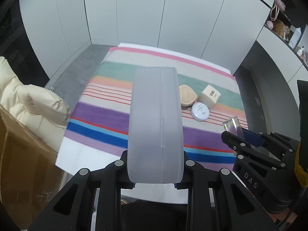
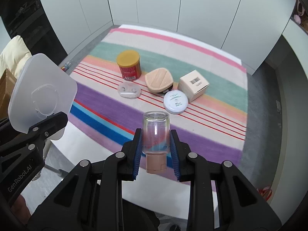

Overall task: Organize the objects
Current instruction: 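Carry the clear box and bottle in both tools toward the cardboard box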

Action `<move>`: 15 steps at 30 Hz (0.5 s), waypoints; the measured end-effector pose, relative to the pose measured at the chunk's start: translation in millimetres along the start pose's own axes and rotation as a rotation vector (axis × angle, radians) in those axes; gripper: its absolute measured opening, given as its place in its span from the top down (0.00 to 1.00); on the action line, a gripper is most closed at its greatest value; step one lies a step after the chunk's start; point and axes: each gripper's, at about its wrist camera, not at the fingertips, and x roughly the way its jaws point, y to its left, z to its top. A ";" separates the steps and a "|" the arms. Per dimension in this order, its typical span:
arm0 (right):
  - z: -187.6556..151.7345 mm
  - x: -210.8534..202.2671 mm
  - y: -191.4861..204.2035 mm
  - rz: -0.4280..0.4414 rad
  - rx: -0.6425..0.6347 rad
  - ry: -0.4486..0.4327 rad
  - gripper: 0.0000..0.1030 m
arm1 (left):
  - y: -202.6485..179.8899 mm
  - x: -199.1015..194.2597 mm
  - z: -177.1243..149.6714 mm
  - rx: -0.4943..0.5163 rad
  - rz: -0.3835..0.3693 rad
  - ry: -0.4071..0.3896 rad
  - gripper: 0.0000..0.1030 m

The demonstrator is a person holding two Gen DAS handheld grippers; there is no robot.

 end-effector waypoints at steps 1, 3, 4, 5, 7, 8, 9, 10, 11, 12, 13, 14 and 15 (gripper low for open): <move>-1.1 -6.3 -0.3 0.001 0.004 -0.007 0.72 | 0.1 -4.7 -1.2 -0.002 -0.004 -0.003 0.74; -3.5 -17.2 -0.3 0.001 0.009 -0.017 0.72 | -0.5 -14.5 -4.4 -0.009 -0.015 -0.009 0.74; -5.0 -23.8 0.4 0.004 0.009 -0.023 0.72 | -0.5 -19.3 -5.9 -0.012 -0.021 -0.013 0.74; -6.5 -29.6 1.6 0.005 0.004 -0.029 0.72 | -0.8 -23.9 -7.1 -0.016 -0.027 -0.019 0.74; -9.9 -39.9 5.9 -0.004 -0.021 -0.045 0.72 | -1.0 -30.9 -8.7 -0.018 -0.040 -0.029 0.74; -10.6 -43.0 8.2 -0.008 -0.034 -0.050 0.72 | -1.5 -35.0 -9.9 -0.016 -0.048 -0.035 0.74; -10.7 -45.5 10.0 -0.010 -0.042 -0.056 0.72 | -2.1 -37.2 -11.6 -0.013 -0.051 -0.039 0.74; -10.3 -47.8 11.7 -0.009 -0.046 -0.062 0.72 | -2.3 -39.4 -13.0 -0.013 -0.056 -0.042 0.74; -9.9 -49.8 13.3 -0.004 -0.049 -0.067 0.72 | -1.8 -41.5 -14.6 -0.017 -0.068 -0.042 0.74; -9.9 -52.6 15.3 0.001 -0.052 -0.073 0.72 | -0.6 -43.3 -15.2 -0.025 -0.079 -0.042 0.74; -9.3 -56.1 18.0 0.010 -0.060 -0.081 0.72 | 1.9 -45.5 -15.2 -0.037 -0.090 -0.041 0.74; -8.9 -58.6 20.5 0.014 -0.069 -0.088 0.72 | 3.1 -46.7 -15.1 -0.043 -0.094 -0.041 0.74; -8.4 -61.1 22.9 0.016 -0.080 -0.096 0.72 | 6.1 -49.7 -14.5 -0.049 -0.091 -0.049 0.74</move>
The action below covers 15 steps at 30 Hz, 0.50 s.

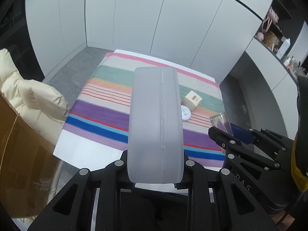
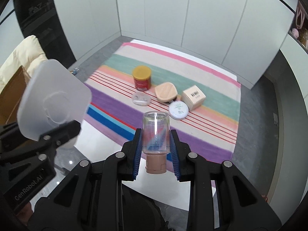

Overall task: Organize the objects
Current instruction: 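Carry the clear box and bottle in both tools toward the cardboard box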

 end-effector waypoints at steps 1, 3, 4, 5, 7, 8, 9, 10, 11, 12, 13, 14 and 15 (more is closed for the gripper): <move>0.8 -3.2 3.0 0.003 -0.014 -0.005 0.72 | 1.8 -3.1 0.1 0.002 0.015 -0.015 0.74; 1.8 -9.0 6.4 0.017 -0.023 -0.014 0.72 | 9.1 -7.9 -0.4 0.001 0.042 -0.039 0.74; 3.1 -11.1 8.6 0.023 -0.026 -0.017 0.72 | 13.1 -8.9 -1.0 -0.005 0.049 -0.042 0.74; 4.1 -11.8 10.3 0.023 -0.028 -0.019 0.72 | 17.4 -10.0 -1.6 -0.011 0.058 -0.046 0.74; 6.7 -10.9 14.8 0.025 -0.040 -0.021 0.72 | 24.0 -11.6 -2.6 -0.018 0.071 -0.052 0.74; 8.4 -10.1 16.7 0.028 -0.037 -0.022 0.72 | 27.6 -12.3 -3.1 -0.024 0.078 -0.056 0.74; 10.3 -9.6 18.2 0.035 -0.031 -0.022 0.72 | 30.3 -12.9 -3.1 -0.026 0.083 -0.059 0.74; 13.0 -8.7 20.8 0.046 -0.025 -0.025 0.72 | 34.1 -14.0 -3.5 -0.031 0.088 -0.063 0.74; 14.8 -7.8 23.5 0.052 -0.026 -0.027 0.72 | 37.7 -15.5 -4.0 -0.037 0.095 -0.068 0.74; 17.0 -6.9 28.4 0.055 -0.035 -0.030 0.72 | 40.3 -16.3 -4.4 -0.039 0.100 -0.071 0.74; 17.9 -6.3 31.8 0.057 -0.041 -0.032 0.72 | 43.3 -17.6 -4.8 -0.041 0.102 -0.074 0.74; 19.1 -5.7 36.7 0.062 -0.048 -0.033 0.72 | 47.5 -19.9 -5.2 -0.046 0.103 -0.080 0.74; 19.9 -4.7 41.9 0.071 -0.052 -0.031 0.72 | 50.2 -22.5 -5.2 -0.049 0.107 -0.085 0.74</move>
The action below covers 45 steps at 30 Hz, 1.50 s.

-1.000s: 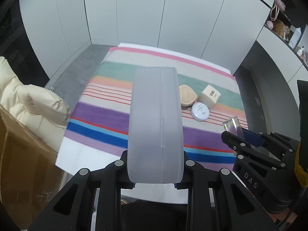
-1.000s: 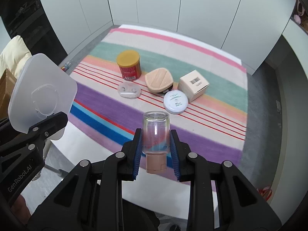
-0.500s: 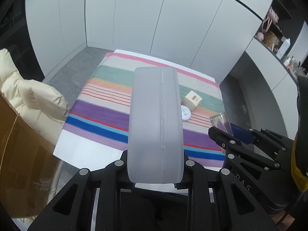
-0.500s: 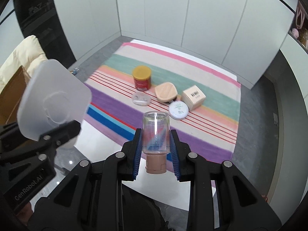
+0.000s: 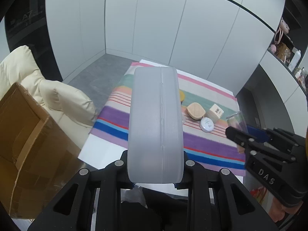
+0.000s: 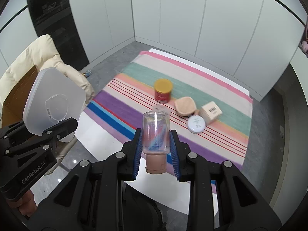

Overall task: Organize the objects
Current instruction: 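Carry the clear box and bottle in both tools toward the cardboard box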

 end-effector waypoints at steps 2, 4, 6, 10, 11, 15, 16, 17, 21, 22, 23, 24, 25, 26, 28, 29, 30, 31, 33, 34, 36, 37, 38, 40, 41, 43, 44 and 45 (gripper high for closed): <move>0.9 1.9 8.1 0.014 -0.005 0.002 0.72 | 7.1 -5.3 0.7 -0.004 0.008 -0.012 0.74; 2.4 3.7 18.1 0.026 -0.024 0.000 0.72 | 16.0 -10.4 1.8 -0.024 0.010 -0.019 0.74; 4.1 5.3 27.3 0.032 -0.043 -0.003 0.72 | 22.9 -14.6 1.7 -0.029 0.018 -0.027 0.74; 8.3 7.4 39.8 0.051 -0.056 -0.009 0.72 | 36.1 -20.3 0.6 -0.038 0.040 -0.045 0.74; 9.2 7.9 42.1 0.054 -0.059 -0.008 0.72 | 39.9 -20.9 0.2 -0.046 0.040 -0.046 0.74; 13.8 8.8 48.7 0.070 -0.055 -0.007 0.72 | 55.5 -20.1 -1.0 -0.068 0.055 -0.041 0.74; 15.1 9.4 52.2 0.072 -0.061 -0.008 0.72 | 59.8 -20.7 -1.3 -0.076 0.059 -0.042 0.74; 16.1 9.8 55.1 0.071 -0.066 -0.009 0.72 | 64.1 -22.9 -2.1 -0.084 0.063 -0.047 0.74; 19.8 12.6 70.9 0.084 -0.082 -0.009 0.72 | 80.1 -27.3 -3.4 -0.106 0.078 -0.062 0.74; 20.3 12.6 73.9 0.087 -0.085 -0.011 0.72 | 84.6 -28.9 -4.5 -0.116 0.082 -0.069 0.74; 21.3 12.9 78.8 0.092 -0.092 -0.013 0.72 | 89.9 -30.7 -5.7 -0.126 0.086 -0.078 0.74; 22.2 13.4 82.3 0.096 -0.097 -0.014 0.72 | 93.4 -32.1 -6.4 -0.130 0.091 -0.079 0.74; 23.1 13.9 87.3 0.101 -0.105 -0.015 0.72 | 97.9 -33.3 -6.9 -0.135 0.095 -0.080 0.74; 24.0 14.7 92.5 0.107 -0.112 -0.013 0.72 | 102.5 -35.1 -7.8 -0.142 0.098 -0.082 0.74; 25.5 15.6 102.0 0.117 -0.123 -0.012 0.72 | 111.0 -38.7 -9.5 -0.151 0.107 -0.086 0.74; 26.3 15.5 107.3 0.122 -0.130 -0.014 0.72 | 115.4 -40.2 -10.7 -0.158 0.111 -0.087 0.74; 27.4 15.6 113.1 0.128 -0.138 -0.018 0.72 | 120.4 -41.8 -12.3 -0.166 0.115 -0.088 0.74; 28.5 15.9 117.1 0.131 -0.144 -0.020 0.72 | 124.0 -43.4 -13.7 -0.172 0.119 -0.089 0.74; 29.8 16.2 126.2 0.139 -0.155 -0.023 0.72 | 134.6 -47.0 -18.2 -0.187 0.128 -0.092 0.74; 30.3 16.4 131.5 0.144 -0.163 -0.024 0.72 | 138.0 -47.7 -20.5 -0.193 0.133 -0.094 0.74; 31.3 17.2 142.6 0.154 -0.179 -0.026 0.72 | 146.7 -50.2 -24.6 -0.209 0.146 -0.098 0.74; 32.1 16.9 148.1 0.159 -0.185 -0.028 0.72 | 151.3 -51.6 -27.4 -0.216 0.152 -0.100 0.74; 32.7 16.6 152.3 0.164 -0.191 -0.030 0.72 | 156.6 -54.3 -30.0 -0.223 0.158 -0.103 0.74; 34.3 16.3 161.5 0.174 -0.201 -0.033 0.72 | 163.5 -58.6 -34.9 -0.232 0.168 -0.110 0.74; 34.7 16.9 165.8 0.181 -0.206 -0.034 0.72 | 168.8 -61.1 -38.2 -0.241 0.175 -0.113 0.74; 35.2 16.9 177.7 0.194 -0.224 -0.037 0.72 | 178.4 -65.4 -41.6 -0.254 0.186 -0.116 0.74; 35.4 16.8 182.5 0.198 -0.232 -0.039 0.72 | 181.2 -67.9 -41.7 -0.260 0.192 -0.118 0.74; 35.5 16.1 187.5 0.203 -0.239 -0.039 0.72 | 185.7 -70.2 -41.5 -0.268 0.195 -0.119 0.74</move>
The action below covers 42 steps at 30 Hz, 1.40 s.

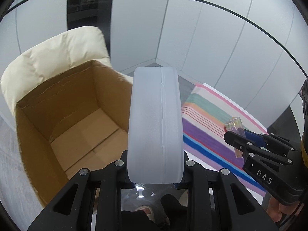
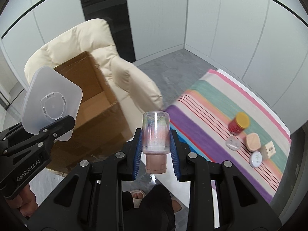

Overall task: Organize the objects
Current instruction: 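Carry the clear box and bottle in both tools toward the cardboard box, then open the left tool over the cardboard box while the right tool releases the bottle inside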

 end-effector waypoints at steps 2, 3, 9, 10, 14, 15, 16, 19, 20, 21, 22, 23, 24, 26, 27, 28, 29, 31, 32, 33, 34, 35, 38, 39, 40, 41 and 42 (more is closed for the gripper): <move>3.2 2.2 10.6 0.014 -0.014 -0.001 0.72 | 10.2 -2.9 0.5 -0.020 0.008 0.000 0.74; 4.7 3.5 15.7 0.020 -0.020 -0.001 0.72 | 16.9 -4.5 0.7 -0.030 0.017 0.000 0.74; 13.4 10.2 47.8 0.056 -0.063 -0.003 0.72 | 48.1 -13.1 0.5 -0.066 0.055 -0.002 0.74; 14.9 11.2 53.4 0.062 -0.072 -0.005 0.72 | 53.9 -14.7 -0.9 -0.069 0.065 -0.004 0.74; 20.1 13.7 75.8 0.081 -0.109 -0.011 0.72 | 72.0 -16.5 -5.2 -0.078 0.097 0.001 0.73; 21.0 14.5 80.1 0.088 -0.113 -0.011 0.72 | 76.3 -17.2 -6.6 -0.083 0.103 -0.003 0.73; 22.0 15.9 85.2 0.094 -0.118 -0.011 0.72 | 80.7 -17.7 -7.1 -0.085 0.108 -0.007 0.73; 23.8 20.1 101.3 0.112 -0.139 -0.008 0.72 | 92.0 -24.3 -10.4 -0.090 0.156 -0.033 0.64; 24.4 21.6 106.7 0.116 -0.145 -0.006 0.72 | 95.9 -27.3 -12.0 -0.102 0.170 -0.036 0.56; 24.7 23.1 111.4 0.119 -0.152 -0.004 0.72 | 99.4 -30.2 -13.8 -0.111 0.172 -0.036 0.52; 24.9 24.4 116.5 0.122 -0.159 -0.002 0.72 | 102.1 -32.9 -15.2 -0.115 0.172 -0.036 0.40; 25.4 25.8 121.7 0.127 -0.165 0.001 0.72 | 106.0 -36.2 -16.6 -0.117 0.181 -0.040 0.26; 25.7 26.8 125.7 0.132 -0.170 0.003 0.72 | 109.4 -39.2 -18.4 -0.121 0.195 -0.047 0.20; 26.3 28.4 134.1 0.141 -0.178 0.003 0.72 | 117.8 -45.6 -22.3 -0.131 0.224 -0.059 0.07; 26.8 29.3 138.6 0.146 -0.183 0.003 0.72 | 121.3 -47.6 -22.9 -0.135 0.237 -0.062 0.05; 27.8 30.1 142.7 0.150 -0.187 0.003 0.72 | 125.7 -50.1 -23.8 -0.138 0.250 -0.068 0.02; 28.7 31.1 147.3 0.153 -0.191 0.004 0.72 | 129.5 -53.2 -25.3 -0.138 0.263 -0.076 0.00; 29.7 33.7 154.4 0.156 -0.193 0.009 0.72 | 135.7 -58.4 -28.3 -0.132 0.279 -0.088 0.00; 29.7 35.4 157.1 0.158 -0.193 0.015 0.72 | 139.2 -60.0 -29.8 -0.132 0.290 -0.087 0.00; 30.1 37.0 159.5 0.160 -0.191 0.020 0.72 | 143.5 -61.2 -31.1 -0.138 0.298 -0.084 0.00; 30.6 38.2 161.8 0.160 -0.187 0.021 0.72 | 146.3 -62.3 -32.2 -0.145 0.301 -0.083 0.00; 30.6 38.1 162.5 0.160 -0.184 0.020 0.72 | 151.1 -63.6 -33.2 -0.156 0.304 -0.080 0.00; 31.3 37.4 165.3 0.167 -0.183 0.014 0.68 | 159.3 -65.0 -34.4 -0.175 0.321 -0.077 0.00; 31.2 37.2 165.7 0.167 -0.183 0.011 0.63 | 161.7 -65.6 -34.4 -0.183 0.325 -0.076 0.00; 30.7 36.7 165.2 0.167 -0.180 0.007 0.47 | 163.2 -64.8 -34.2 -0.188 0.326 -0.076 0.00; 30.2 36.0 164.4 0.170 -0.174 0.003 0.34 | 164.6 -64.3 -33.6 -0.194 0.330 -0.076 0.00; 30.3 35.8 163.8 0.172 -0.170 0.001 0.32 | 164.8 -64.4 -33.7 -0.194 0.335 -0.078 0.00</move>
